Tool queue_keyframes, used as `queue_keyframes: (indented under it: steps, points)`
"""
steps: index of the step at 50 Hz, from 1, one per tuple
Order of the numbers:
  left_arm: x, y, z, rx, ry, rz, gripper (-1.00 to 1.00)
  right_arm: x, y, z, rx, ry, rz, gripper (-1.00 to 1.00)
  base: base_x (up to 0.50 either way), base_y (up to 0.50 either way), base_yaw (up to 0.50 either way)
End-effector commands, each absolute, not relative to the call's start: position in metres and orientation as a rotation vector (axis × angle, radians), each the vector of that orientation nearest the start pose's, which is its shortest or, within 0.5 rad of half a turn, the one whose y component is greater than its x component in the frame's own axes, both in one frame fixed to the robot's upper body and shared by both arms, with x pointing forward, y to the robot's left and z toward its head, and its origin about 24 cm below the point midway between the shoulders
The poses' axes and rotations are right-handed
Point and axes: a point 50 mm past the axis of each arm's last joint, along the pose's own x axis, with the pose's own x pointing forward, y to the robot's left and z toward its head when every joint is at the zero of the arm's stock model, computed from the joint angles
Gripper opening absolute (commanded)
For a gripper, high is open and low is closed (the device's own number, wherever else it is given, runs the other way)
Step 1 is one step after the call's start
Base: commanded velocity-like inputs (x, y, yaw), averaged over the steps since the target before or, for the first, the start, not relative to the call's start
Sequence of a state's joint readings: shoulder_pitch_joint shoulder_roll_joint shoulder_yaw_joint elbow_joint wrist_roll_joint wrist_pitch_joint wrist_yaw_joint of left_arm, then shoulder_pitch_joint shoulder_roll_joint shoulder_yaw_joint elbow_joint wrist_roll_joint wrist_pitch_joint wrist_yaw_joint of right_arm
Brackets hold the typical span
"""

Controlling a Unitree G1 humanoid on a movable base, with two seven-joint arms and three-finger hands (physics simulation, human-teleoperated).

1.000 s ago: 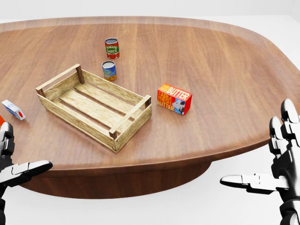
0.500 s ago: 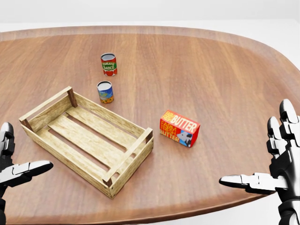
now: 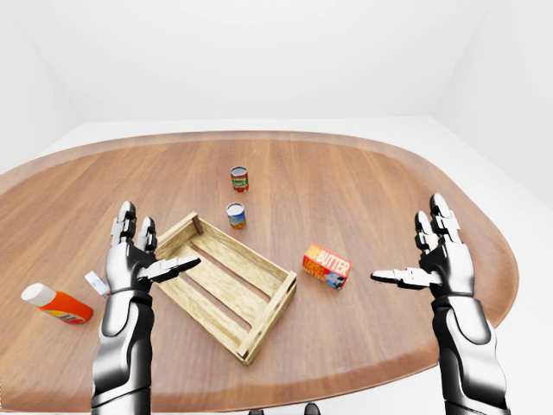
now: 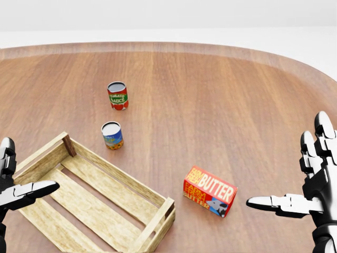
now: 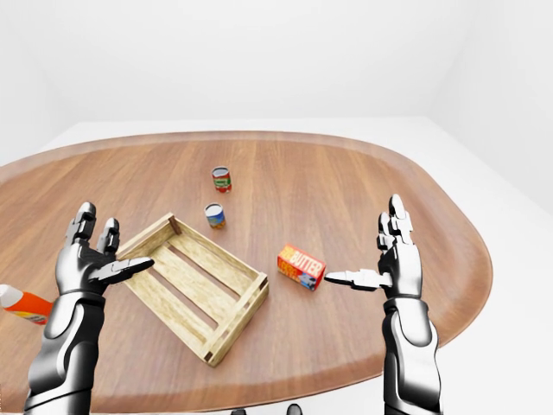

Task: Pick up the butter and put it in the tray.

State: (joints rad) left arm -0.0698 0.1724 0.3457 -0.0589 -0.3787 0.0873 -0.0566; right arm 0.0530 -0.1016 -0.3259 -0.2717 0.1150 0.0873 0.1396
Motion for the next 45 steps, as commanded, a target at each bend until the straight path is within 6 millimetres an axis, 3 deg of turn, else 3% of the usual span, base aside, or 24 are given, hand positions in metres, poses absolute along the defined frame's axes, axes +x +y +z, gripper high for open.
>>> queue_keyframes:
  steps: [1, 6, 37, 45]
  points:
    - [0.2542, 0.2541, 0.082, -0.218, -0.134, 0.225, 1.0, 0.2295, -0.2363, 0.0946, -0.039, -0.165, -0.168, 1.0, 0.5, 0.0, 0.0]
    - [0.2543, 0.2541, 0.0828, -0.216, -0.136, 0.225, 1.0, 0.2298, -0.2373, 0.0934, -0.052, -0.157, -0.178, 1.0, 0.45, 0.0, 0.0]
    - [0.2543, 0.2537, 0.0826, -0.214, -0.135, 0.224, 1.0, 0.2262, -0.2374, 0.0968, -0.057, -0.172, -0.176, 1.0, 0.0, 0.0, 0.0]
    - [0.2545, 0.2528, 0.0801, -0.212, -0.125, 0.22, 1.0, 0.2249, -0.2396, 0.0961, -0.027, -0.175, -0.184, 1.0, 0.0, 0.0, 0.46]
